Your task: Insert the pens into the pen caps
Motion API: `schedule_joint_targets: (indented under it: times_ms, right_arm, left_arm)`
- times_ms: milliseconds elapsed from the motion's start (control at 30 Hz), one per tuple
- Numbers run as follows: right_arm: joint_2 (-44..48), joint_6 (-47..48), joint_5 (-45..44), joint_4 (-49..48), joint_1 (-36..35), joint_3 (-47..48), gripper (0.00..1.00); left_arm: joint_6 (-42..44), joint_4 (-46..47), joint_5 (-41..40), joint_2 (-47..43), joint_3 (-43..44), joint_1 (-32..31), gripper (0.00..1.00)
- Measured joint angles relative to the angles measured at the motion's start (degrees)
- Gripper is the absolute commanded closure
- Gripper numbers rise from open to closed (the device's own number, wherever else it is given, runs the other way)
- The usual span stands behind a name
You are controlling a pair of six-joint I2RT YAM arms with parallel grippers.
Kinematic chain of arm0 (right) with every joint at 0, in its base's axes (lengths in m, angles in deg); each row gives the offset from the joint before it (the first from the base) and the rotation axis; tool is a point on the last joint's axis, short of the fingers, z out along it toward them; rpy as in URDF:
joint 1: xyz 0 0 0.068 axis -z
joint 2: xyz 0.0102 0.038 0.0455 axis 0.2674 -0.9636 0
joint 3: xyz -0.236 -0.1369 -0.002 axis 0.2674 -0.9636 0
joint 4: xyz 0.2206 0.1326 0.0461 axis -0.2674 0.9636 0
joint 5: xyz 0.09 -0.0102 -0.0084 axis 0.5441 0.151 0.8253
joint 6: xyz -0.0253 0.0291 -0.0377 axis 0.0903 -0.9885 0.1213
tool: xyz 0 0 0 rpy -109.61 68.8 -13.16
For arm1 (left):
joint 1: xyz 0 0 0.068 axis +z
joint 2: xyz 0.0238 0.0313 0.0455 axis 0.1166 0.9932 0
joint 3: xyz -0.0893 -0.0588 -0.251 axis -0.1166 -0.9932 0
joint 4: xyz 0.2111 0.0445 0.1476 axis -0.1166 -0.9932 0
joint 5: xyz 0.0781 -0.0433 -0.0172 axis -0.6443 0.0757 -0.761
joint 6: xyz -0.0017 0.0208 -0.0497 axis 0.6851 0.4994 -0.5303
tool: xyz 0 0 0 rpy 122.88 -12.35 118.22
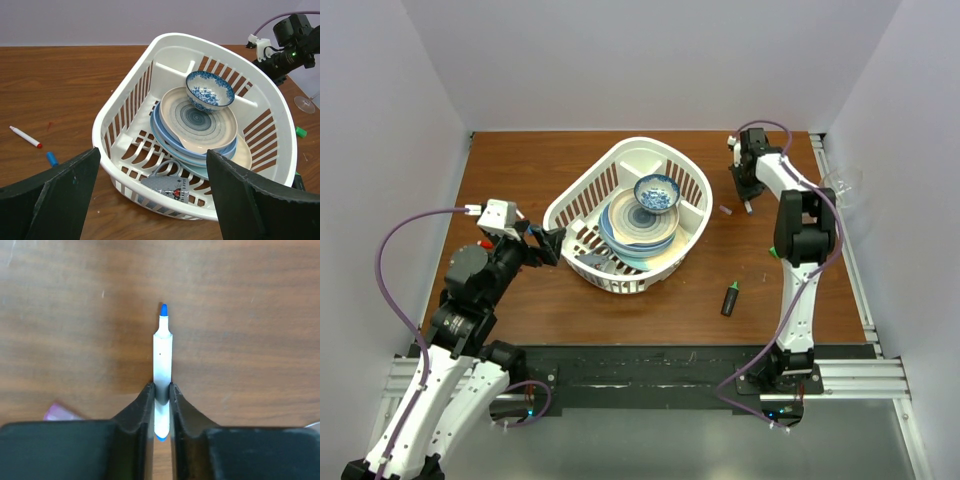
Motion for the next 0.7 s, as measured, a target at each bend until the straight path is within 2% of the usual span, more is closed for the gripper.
schedule_joint_targets:
  times_ms: [167,367,567,700]
  right_arm:
    - [4.3,-1.9,1.0,0.3,0.0,-6.2,1.0]
    - [13.7,-6.8,1.2,0.4,-0.1,-16.2,1.0]
    - [28.8,-12.3,1.8,-0.8,-1.8,-21.6,1.0]
    - [41.4,-15.8,4.7,-3.6,-6.2,-26.3,1.0]
  left_arm:
    - [-1.2,-0.4,1.1,0.1,0.4,0.0,0.11]
    - [-4.6,-4.6,2.8,4.5,7.5,0.0,0.15]
    - [-8.1,-5.6,7.4,10.4,11.5,0.0,0.17]
    - [-10.8,-5.3,11.1,13.3,11.6,0.0,0.17]
